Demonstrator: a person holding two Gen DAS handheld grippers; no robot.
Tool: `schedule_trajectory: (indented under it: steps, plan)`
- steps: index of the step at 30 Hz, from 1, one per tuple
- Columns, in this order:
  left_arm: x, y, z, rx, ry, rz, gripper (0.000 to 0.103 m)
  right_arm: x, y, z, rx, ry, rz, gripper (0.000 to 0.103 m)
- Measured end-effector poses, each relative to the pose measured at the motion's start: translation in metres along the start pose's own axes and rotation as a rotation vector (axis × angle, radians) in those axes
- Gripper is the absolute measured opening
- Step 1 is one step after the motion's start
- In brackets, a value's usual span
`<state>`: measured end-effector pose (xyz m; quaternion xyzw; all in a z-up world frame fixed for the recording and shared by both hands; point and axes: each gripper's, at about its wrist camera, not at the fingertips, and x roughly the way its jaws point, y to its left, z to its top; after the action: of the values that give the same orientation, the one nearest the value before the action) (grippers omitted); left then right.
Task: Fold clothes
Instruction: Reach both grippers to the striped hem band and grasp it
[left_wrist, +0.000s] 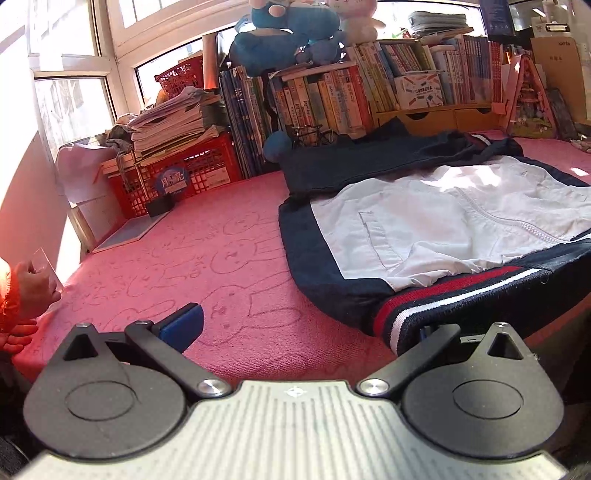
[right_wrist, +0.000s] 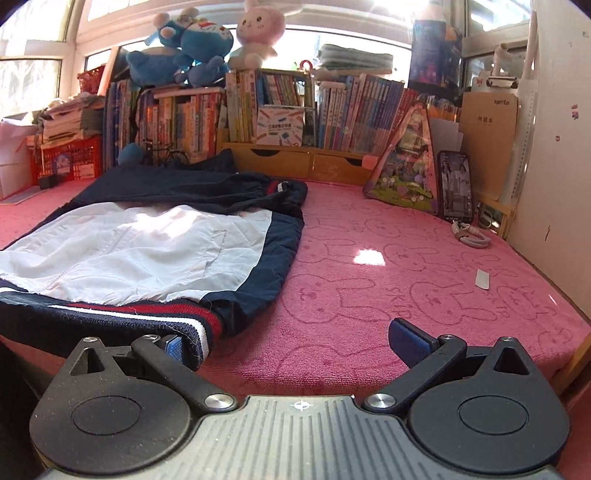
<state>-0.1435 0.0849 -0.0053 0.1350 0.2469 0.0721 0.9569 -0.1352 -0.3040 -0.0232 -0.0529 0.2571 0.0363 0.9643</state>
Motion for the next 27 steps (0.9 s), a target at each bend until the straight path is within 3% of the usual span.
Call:
schedule_trajectory:
  steps: [3,6,10,15,20,27]
  plan:
    - [0.007,0.003,0.026,0.034,-0.048,-0.011,0.103,0.007,-0.010,0.027,0.015,0.006,0.022,0.103]
    - [0.035,0.011,0.065,0.004,-0.050,-0.051,0.103,0.037,-0.015,0.057,0.046,0.030,0.041,0.103]
    - [0.092,0.014,0.097,-0.059,0.012,-0.082,0.103,0.088,-0.017,0.094,0.076,0.068,0.053,0.103]
    - [0.155,0.012,0.108,-0.070,0.108,-0.090,0.103,0.150,-0.019,0.139,0.111,0.116,0.066,0.103]
    - [0.193,0.007,0.106,-0.036,0.168,-0.097,0.103,0.200,-0.009,0.139,0.055,0.195,0.052,0.103]
    - [0.229,0.013,0.102,-0.098,0.247,-0.155,0.103,0.252,-0.004,0.131,0.055,0.288,0.070,0.103]
